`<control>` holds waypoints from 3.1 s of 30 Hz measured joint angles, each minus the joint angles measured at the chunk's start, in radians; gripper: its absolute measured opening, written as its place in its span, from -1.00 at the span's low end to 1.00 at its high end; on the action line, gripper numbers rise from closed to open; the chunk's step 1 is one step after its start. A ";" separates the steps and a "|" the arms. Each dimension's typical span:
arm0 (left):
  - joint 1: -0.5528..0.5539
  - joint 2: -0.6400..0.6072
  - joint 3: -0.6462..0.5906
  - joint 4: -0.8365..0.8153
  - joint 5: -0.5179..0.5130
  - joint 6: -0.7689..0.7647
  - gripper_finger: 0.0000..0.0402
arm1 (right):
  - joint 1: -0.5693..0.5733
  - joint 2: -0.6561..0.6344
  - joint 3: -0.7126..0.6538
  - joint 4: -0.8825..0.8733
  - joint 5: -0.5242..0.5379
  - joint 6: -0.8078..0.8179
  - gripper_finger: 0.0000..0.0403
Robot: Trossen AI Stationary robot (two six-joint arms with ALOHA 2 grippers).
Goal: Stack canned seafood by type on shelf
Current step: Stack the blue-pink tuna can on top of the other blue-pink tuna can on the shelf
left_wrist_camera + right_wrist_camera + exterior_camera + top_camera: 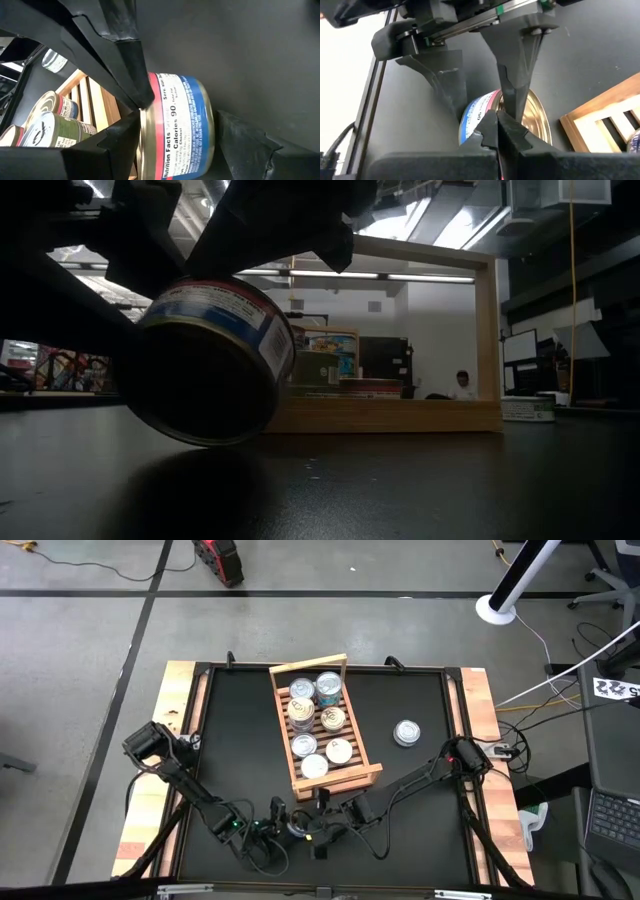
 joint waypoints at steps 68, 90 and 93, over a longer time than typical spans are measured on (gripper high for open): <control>0.263 -0.011 0.591 0.000 -0.208 0.789 -0.05 | 0.026 -0.709 -0.001 -0.754 0.316 -0.108 -0.44; 0.720 -0.011 0.591 -0.396 0.068 0.625 -0.05 | -0.573 -0.886 -0.541 -0.522 -0.116 -0.617 -0.44; 0.768 -0.011 0.584 -0.397 0.135 0.623 -0.05 | -0.656 -0.886 -0.581 -0.438 -0.142 -0.675 -0.44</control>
